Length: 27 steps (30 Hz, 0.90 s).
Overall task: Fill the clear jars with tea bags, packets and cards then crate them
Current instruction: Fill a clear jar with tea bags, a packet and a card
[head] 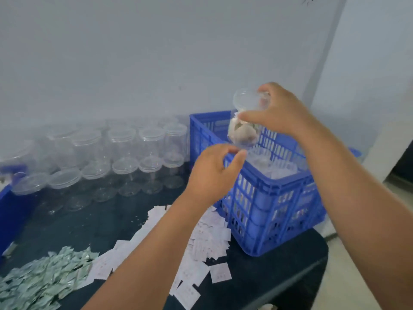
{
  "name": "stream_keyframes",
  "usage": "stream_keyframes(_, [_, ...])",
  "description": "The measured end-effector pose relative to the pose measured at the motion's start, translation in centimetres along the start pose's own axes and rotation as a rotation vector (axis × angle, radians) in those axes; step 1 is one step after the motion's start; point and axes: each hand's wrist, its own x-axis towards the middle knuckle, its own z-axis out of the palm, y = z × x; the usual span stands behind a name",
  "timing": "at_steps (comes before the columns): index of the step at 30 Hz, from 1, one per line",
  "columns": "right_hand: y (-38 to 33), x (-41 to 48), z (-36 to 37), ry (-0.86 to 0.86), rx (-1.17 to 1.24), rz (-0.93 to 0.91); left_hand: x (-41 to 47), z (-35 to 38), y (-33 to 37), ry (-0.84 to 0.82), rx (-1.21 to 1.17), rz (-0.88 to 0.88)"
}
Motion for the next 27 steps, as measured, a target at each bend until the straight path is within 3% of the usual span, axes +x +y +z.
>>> stream_keyframes(3, [3.3, 6.1, 0.7, -0.096, -0.203, 0.115, 0.7, 3.8, -0.2, -0.140, 0.078, 0.254])
stream_keyframes(10, [9.3, 14.6, 6.5, -0.184, -0.417, 0.204, 1.4, 7.0, -1.5, 0.124, -0.047, 0.361])
stream_keyframes(20, [15.3, 18.7, 13.9, -0.214, -0.579, 0.181, 2.0, 8.9, -2.8, 0.232, -0.115, 0.386])
stream_keyframes(24, [15.1, 18.2, 15.0, -0.518, -0.766, 0.190, 1.9, 8.9, -2.7, 0.226, -0.122, 0.356])
stream_keyframes(27, [15.9, 18.2, 15.8, -0.582, -0.877, 0.226, 1.6, 8.8, -2.7, 0.235, -0.144, 0.367])
